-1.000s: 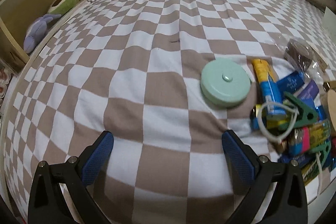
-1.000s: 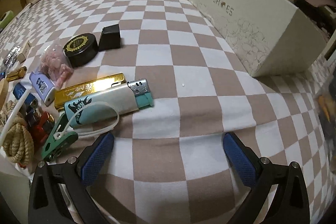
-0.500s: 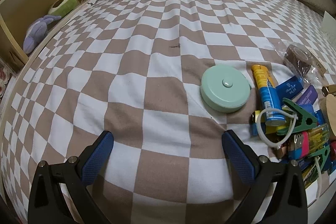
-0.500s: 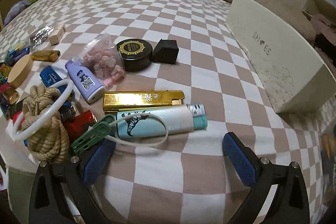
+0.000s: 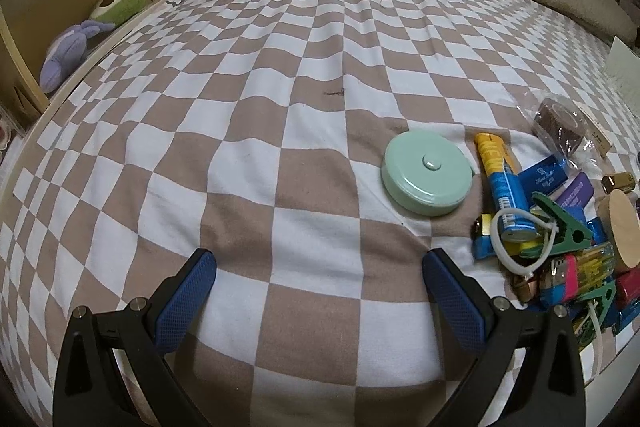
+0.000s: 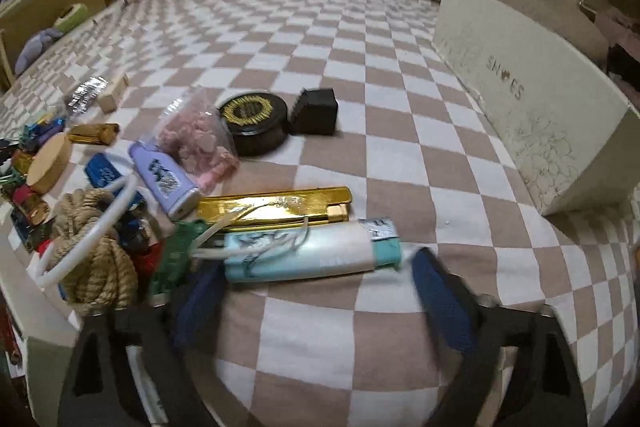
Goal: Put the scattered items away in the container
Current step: 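Grasp the light-blue lighter with the right tool while the left tool grasps the mint tape measure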
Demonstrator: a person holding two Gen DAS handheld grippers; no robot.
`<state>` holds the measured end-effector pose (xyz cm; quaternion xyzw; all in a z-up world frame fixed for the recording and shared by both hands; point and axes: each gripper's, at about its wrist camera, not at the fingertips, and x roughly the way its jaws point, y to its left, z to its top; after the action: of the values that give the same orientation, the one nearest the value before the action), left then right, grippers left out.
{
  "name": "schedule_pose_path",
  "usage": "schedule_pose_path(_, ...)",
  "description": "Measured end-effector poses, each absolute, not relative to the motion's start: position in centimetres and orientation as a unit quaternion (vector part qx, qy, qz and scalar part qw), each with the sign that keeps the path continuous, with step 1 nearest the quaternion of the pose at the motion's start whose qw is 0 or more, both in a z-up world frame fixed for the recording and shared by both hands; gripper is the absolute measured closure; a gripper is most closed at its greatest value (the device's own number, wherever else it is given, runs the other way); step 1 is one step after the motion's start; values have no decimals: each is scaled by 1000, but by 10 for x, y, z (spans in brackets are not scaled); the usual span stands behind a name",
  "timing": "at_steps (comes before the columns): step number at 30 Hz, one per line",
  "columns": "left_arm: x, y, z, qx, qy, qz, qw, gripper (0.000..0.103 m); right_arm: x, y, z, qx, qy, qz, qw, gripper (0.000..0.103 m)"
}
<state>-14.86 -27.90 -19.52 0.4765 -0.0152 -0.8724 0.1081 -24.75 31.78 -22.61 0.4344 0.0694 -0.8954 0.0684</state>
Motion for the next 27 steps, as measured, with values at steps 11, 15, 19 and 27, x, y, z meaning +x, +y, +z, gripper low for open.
schedule_pose_path(11,-163,-268,-192,469,-27,-881,52,1,-232,320,-228,425,64,-900,67,20)
schedule_pose_path(15,-179,-264,-193,474,-36,-879,42,1,-235,319,-229,425,66,-900,67,20)
schedule_pose_path(19,-199,-267,-191,474,-32,-878,57,2,-239,320,-230,426,68,-900,66,20)
schedule_pose_path(27,-234,-242,-192,470,-33,-882,23,17,-244,318,-231,428,75,-898,62,19)
